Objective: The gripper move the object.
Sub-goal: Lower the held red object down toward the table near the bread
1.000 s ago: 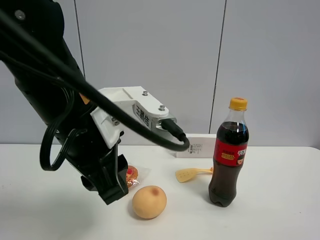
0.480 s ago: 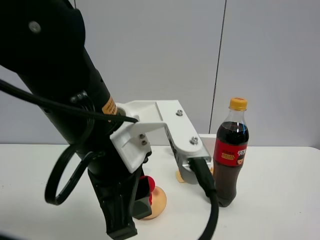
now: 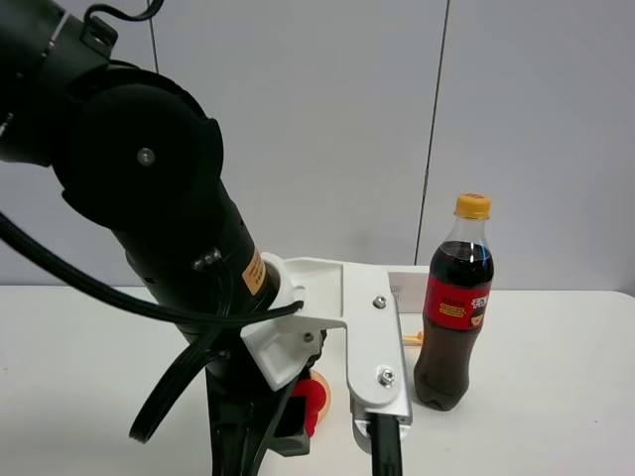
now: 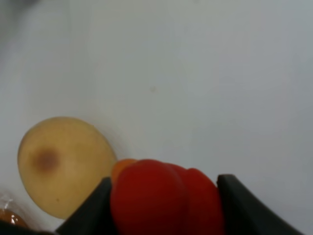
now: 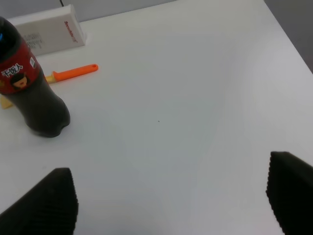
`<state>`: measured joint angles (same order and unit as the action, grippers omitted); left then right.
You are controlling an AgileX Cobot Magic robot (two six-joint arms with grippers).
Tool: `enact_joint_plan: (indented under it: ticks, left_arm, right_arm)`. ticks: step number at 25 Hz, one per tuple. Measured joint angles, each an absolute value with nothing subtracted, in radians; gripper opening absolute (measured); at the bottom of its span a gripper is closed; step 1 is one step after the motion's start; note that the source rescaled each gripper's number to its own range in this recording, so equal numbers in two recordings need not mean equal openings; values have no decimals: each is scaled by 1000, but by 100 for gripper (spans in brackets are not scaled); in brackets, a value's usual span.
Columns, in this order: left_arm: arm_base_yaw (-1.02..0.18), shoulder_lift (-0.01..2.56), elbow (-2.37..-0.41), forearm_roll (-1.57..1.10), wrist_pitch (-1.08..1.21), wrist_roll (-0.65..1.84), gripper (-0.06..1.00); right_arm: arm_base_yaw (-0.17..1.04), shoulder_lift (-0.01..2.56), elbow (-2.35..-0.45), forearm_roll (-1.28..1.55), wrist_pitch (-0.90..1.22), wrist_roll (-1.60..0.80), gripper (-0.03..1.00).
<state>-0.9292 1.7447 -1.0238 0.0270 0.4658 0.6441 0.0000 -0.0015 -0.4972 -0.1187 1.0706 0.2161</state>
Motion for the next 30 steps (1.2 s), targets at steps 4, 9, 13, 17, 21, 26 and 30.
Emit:
enact_joint_plan:
  ticks: [4,9,13,17,21,26,30]
  left_arm:
    - [-929,1771,-1024,27,428,701,2]
    - [-929,1824,-1024,10,350,763,2]
    - [-929,1847,-1024,-19,292,826,2]
    - [-929,1877,-1026,-54,260,859,2]
    - [-924,1910,-1065,-104,278,864,2]
    - [-899,1952,-1127,-186,330,864,1]
    - [-881,1987,-1145,-213,374,865,1]
  right_arm:
    - [0,-2,-497,-119,1071,216,100]
    - [0,-2,-497,-119,1071,216,100]
    - [0,-2,-497,-119,1071,216,100]
    - [0,-2,-497,-119,1071,216,100]
    - [0,-2,-497,-119,1071,216,100]
    - [0,-2,-497,-119,1071,216,100]
    - [0,-2,-497,-119,1071,216,100]
